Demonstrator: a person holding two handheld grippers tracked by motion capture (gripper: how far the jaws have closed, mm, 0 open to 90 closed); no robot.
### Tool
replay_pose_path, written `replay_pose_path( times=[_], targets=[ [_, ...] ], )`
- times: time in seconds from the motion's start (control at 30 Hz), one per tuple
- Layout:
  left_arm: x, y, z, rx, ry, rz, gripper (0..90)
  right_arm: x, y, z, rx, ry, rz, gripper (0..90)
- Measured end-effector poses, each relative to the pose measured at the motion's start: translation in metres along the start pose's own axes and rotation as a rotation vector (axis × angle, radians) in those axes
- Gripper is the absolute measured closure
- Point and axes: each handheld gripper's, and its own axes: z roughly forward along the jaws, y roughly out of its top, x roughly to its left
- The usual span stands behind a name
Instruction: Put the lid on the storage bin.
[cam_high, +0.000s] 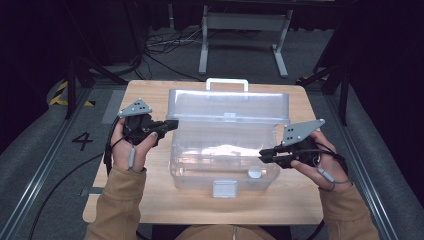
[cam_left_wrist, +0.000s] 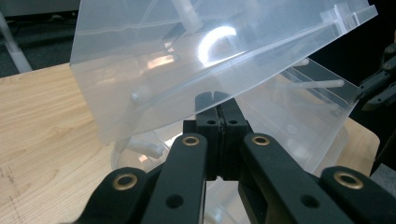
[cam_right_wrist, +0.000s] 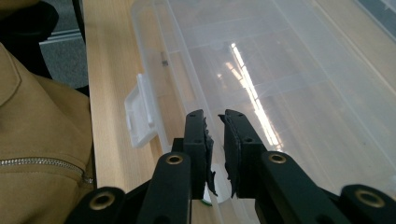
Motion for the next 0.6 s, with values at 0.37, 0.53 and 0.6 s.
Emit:
replay_pose_path(
  times=[0.37,0.53,0.6],
  targets=[
    [-0.002,-0.002,-0.002,0.039,-0.015,0.014,89.6,-0.015,-0.014,-0.03,-0.148,-0.087,0.128,90.0],
    [-0.002,-0.004,-0.003,0.071,-0.028,0.02,89.6,-0.024,-0.026,-0.04,-0.219,-0.132,0.207,90.0],
    [-0.003,-0.004,-0.004,0.08,-0.03,0.025,89.6,-0.026,-0.029,-0.041,-0.23,-0.132,0.222,90.0]
  ],
)
